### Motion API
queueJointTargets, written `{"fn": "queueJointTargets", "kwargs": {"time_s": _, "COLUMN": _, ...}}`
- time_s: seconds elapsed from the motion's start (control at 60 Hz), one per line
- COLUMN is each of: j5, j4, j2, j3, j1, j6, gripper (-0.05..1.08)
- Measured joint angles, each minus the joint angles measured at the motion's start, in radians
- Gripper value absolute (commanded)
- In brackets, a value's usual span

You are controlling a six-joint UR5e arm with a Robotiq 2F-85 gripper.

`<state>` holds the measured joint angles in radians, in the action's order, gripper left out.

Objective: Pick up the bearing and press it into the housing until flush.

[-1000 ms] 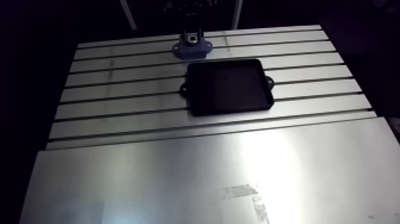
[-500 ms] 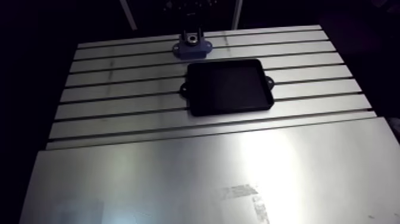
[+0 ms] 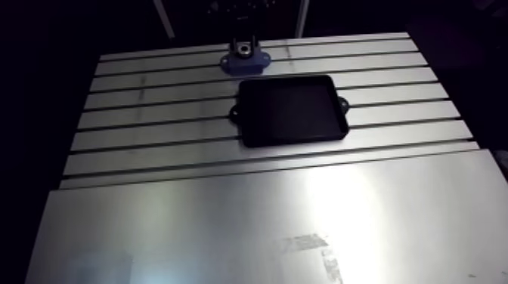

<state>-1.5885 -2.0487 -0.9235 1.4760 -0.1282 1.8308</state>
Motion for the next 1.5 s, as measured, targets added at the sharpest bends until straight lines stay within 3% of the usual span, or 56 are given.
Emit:
{"fn": "queueJointTargets", "kwargs": {"time_s": 1.333, "j5": -0.002, "j4": 0.0, "j2": 0.009, "j3": 0.001, "j1": -0.001, "j6": 0.0, "gripper": 0.79}}
{"fn": "queueJointTargets", "kwargs": {"time_s": 1.35, "j5": -0.002, "j4": 0.0, "j2": 0.009, "j3": 0.001, "j1": -0.001, "j6": 0.0, "gripper": 0.65}}
{"fn": "queueJointTargets", "kwargs": {"time_s": 1.367, "j5": -0.002, "j4": 0.0, "j2": 0.009, "j3": 0.001, "j1": 0.0, "j6": 0.0, "gripper": 0.29}}
{"fn": "queueJointTargets", "kwargs": {"time_s": 1.383, "j5": -0.002, "j4": 0.0, "j2": 0.009, "j3": 0.001, "j1": 0.0, "j6": -0.001, "gripper": 0.29}}
{"fn": "queueJointTargets", "kwargs": {"time_s": 1.4, "j5": -0.002, "j4": 0.0, "j2": 0.009, "j3": 0.001, "j1": 0.0, "j6": -0.001, "gripper": 0.03}}
{"fn": "queueJointTargets", "kwargs": {"time_s": 1.5, "j5": -0.003, "j4": -0.002, "j2": 0.008, "j3": 0.002, "j1": 0.001, "j6": -0.003, "gripper": 0.0}}
